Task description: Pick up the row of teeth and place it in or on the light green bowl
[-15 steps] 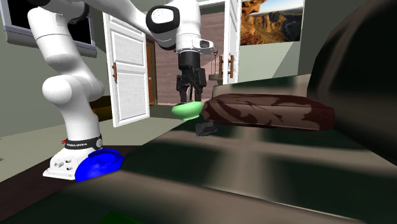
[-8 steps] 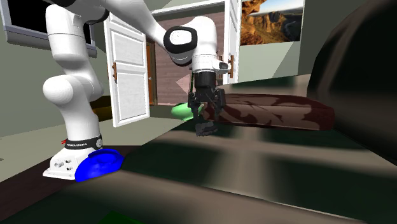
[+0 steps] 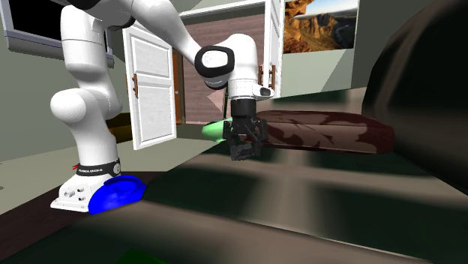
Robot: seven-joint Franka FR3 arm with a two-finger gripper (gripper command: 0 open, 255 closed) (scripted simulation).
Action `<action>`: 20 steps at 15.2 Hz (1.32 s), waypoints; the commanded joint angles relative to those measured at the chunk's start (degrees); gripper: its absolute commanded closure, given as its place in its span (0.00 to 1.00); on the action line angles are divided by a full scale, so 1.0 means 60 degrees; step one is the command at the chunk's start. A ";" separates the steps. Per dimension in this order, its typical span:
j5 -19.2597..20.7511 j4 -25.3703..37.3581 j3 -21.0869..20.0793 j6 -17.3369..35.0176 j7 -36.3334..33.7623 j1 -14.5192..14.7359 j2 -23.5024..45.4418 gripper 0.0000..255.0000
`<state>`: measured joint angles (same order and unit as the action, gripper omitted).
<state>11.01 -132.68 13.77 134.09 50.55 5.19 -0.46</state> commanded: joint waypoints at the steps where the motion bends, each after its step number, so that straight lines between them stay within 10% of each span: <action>1: 0.0001 -0.0031 0.0011 0.0067 0.0011 -0.0011 0.0029 0.00; 6: 0.0001 -0.0030 0.0011 0.0065 0.0011 -0.0010 0.0028 0.00; 7: 0.0001 -0.0030 0.0011 0.0065 0.0011 -0.0010 0.0028 1.00; 20: 0.0012 0.0176 -0.0007 -0.0455 0.0047 0.0003 -0.0290 1.00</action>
<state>11.09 -131.99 13.71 132.19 50.69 5.23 -1.75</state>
